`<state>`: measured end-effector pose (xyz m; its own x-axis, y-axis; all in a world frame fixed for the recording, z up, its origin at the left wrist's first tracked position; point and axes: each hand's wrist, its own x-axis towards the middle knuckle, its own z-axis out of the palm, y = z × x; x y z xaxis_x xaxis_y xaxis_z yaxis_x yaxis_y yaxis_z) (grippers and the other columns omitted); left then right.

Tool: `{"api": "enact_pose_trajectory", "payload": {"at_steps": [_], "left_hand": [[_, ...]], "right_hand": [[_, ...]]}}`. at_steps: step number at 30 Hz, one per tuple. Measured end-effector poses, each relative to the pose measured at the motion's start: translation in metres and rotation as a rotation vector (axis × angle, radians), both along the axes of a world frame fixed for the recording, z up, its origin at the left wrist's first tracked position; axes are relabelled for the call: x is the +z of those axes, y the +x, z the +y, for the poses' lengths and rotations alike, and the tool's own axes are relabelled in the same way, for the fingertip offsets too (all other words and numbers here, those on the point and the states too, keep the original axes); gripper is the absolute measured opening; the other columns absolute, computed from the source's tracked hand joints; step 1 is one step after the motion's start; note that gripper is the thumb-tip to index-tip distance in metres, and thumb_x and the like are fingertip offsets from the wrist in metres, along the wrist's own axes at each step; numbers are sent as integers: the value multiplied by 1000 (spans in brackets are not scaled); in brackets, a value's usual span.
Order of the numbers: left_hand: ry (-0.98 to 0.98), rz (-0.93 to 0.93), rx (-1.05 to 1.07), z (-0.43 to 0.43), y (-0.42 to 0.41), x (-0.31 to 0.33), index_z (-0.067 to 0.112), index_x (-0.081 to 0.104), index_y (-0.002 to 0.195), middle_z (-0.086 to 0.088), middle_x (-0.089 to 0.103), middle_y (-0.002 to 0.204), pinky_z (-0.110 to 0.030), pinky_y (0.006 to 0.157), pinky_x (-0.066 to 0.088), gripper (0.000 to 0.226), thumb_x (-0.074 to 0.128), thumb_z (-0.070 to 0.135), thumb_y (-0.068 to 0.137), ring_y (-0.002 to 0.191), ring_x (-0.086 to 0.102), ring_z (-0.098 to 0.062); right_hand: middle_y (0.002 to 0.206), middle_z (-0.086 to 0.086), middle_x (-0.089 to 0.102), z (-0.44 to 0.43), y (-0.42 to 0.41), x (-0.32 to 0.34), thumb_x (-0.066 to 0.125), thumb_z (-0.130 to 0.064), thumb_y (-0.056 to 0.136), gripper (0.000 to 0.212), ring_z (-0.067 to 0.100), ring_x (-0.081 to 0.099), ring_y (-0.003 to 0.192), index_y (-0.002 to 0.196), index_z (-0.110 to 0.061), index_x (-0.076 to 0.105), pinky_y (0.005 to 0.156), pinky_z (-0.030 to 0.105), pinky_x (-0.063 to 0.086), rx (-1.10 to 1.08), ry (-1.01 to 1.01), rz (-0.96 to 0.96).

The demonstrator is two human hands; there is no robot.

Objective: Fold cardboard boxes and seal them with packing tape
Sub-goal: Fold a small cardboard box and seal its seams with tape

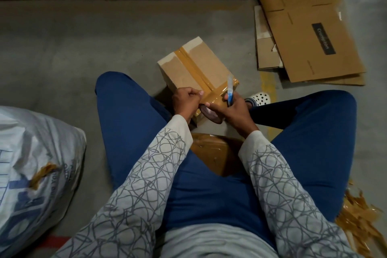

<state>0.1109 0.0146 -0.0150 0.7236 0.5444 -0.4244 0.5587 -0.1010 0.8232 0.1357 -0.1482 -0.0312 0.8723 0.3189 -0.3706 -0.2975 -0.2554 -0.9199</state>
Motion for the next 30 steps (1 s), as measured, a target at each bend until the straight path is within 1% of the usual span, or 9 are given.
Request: {"api": "enact_pose_trajectory", "payload": {"at_steps": [2,3,5,10,12,15,18,22,30], "left_hand": [[-36,10,47,3,-1,3,14,76,89,-3,73,87,-35,73,63,7,72,17,93,81,70,-19],[-46,11,62,5,0,5,13,76,86,-3,73,84,-37,71,64,7,73,16,92,76,70,-19],[-45,1,66,10,2,9,12,77,85,-3,73,81,-38,69,64,8,75,17,91,70,69,-19],[-59,-48,162,46,18,21,14,76,84,-2,73,85,-30,60,62,7,77,17,90,73,72,-20],[-60,-50,246,74,26,23,14,75,82,-5,75,84,-36,64,64,8,77,17,89,63,70,-19],[-72,-67,358,124,42,28,11,70,80,-6,71,76,-35,63,63,13,77,16,90,48,62,-12],[-109,-107,419,159,63,24,4,68,82,-10,63,71,-29,52,59,13,75,10,90,49,56,-16],[-231,-90,589,179,96,-10,4,65,82,-7,59,65,-29,47,56,13,75,6,90,46,51,-14],[-284,-11,798,197,149,-95,8,68,75,-11,66,70,-25,40,47,14,76,10,87,41,48,-18]], "right_hand": [[104,9,71,1,7,6,93,-50,65,68,25,71,96,103,-11,52,82,43,62,92,-78,-72],[101,3,69,1,11,13,92,-49,68,63,18,70,91,102,-13,51,75,31,62,138,-123,-105],[94,-4,64,3,22,24,90,-48,70,58,11,63,84,98,-18,49,63,17,51,227,-228,-182],[104,2,66,0,70,42,87,-59,68,64,22,63,94,102,-16,55,78,36,56,387,-423,-337],[99,1,63,-6,96,50,84,-57,74,57,22,59,88,98,-17,52,68,30,47,427,-514,-376],[98,2,59,-6,138,59,81,-53,79,50,21,56,88,100,-20,51,66,26,38,439,-595,-420],[93,3,60,19,186,56,80,-51,81,47,24,56,84,97,-18,51,66,30,38,421,-647,-509],[92,2,62,71,246,30,79,-52,81,47,24,62,85,104,-16,57,73,40,51,471,-691,-615],[96,6,59,152,367,-26,82,-60,73,65,25,57,88,109,-10,60,73,35,43,588,-812,-644]]}}
